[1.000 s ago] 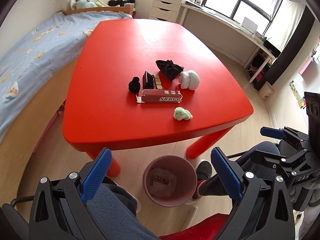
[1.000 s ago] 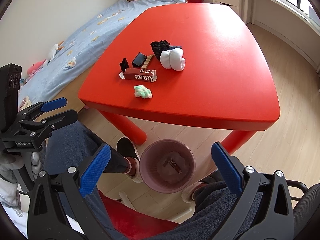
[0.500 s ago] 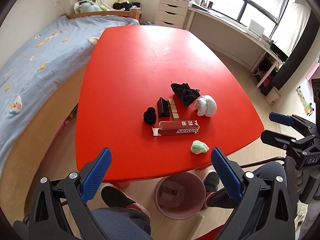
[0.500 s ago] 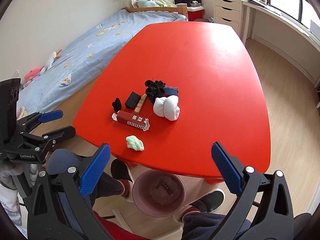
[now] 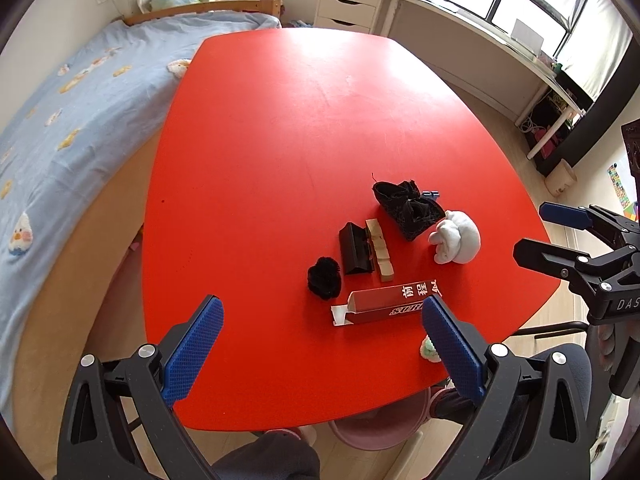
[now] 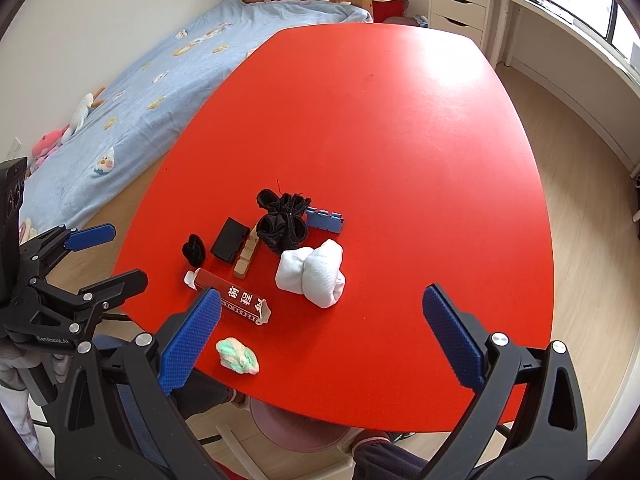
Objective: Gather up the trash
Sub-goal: 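Move the right tool back over the table toward the white tissue, then grasp the white tissue with the right gripper while the left grasps the black pouch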
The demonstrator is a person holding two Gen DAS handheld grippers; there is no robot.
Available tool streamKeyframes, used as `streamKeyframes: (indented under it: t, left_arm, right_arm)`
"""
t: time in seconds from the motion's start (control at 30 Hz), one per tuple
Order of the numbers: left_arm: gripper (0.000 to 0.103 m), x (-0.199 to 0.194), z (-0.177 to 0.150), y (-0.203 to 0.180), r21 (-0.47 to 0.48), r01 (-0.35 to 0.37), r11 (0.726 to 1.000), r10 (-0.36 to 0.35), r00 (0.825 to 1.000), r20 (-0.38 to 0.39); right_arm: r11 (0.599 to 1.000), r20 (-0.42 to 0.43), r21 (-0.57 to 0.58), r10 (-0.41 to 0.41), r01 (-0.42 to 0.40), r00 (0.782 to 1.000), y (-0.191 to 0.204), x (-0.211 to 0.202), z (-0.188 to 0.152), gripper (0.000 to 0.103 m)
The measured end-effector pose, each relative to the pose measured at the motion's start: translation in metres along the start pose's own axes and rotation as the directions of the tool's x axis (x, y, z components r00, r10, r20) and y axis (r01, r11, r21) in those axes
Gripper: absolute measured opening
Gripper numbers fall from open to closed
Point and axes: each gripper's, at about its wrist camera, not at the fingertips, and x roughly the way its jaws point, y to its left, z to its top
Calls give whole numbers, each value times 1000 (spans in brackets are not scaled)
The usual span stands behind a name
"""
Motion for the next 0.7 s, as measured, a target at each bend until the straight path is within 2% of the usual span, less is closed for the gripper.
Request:
streamKeyframes:
  t: [0.2,0.5,0.7]
  left_arm:
    - [95,27,11,5,-5,12,1000,-12,998,-63]
    - [95,55,15,10,-38,-6,999,1,993,-120]
    - [94,61,15,8,-58,-12,998,4,992,-127]
  right_arm:
    - [999,-80,38,6,-3,997,-8,32,13,99]
    - [999,-140,44,10,-4,990,-4,59,19,99]
    - [999,-169,47,-5,13,986,-7,69,18,82]
